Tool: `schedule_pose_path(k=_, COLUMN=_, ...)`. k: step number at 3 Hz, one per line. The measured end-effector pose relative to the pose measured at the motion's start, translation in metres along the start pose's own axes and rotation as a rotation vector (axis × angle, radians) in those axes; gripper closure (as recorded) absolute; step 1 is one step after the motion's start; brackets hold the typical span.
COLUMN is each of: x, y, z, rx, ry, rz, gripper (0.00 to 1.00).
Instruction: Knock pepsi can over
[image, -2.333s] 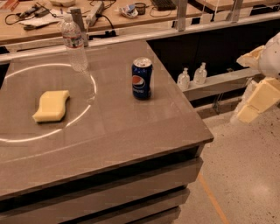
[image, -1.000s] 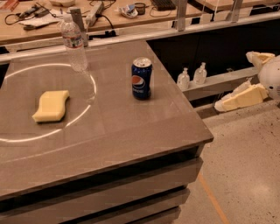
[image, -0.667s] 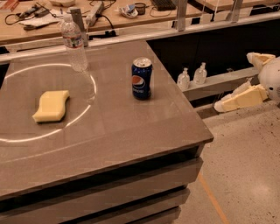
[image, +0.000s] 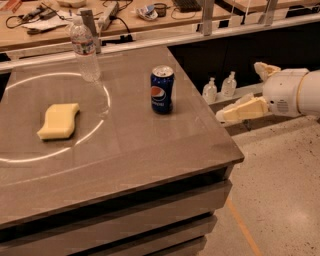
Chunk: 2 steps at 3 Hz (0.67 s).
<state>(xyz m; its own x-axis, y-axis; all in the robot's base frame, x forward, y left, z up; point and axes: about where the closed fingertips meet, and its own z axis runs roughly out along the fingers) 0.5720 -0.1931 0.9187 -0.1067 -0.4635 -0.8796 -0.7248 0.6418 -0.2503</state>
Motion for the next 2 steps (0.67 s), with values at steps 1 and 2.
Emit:
schedule_pose_path(k=1, x=-0.01, y=-0.001, z=0.031, rx=-0.009, ry=-0.083, rz=0.022, gripper=0.0)
schedule_pose_path(k=2, x=-0.021, y=-0.001, z=0.063, rx=-0.012, ry=-0.14, rz=0.035, gripper=0.0)
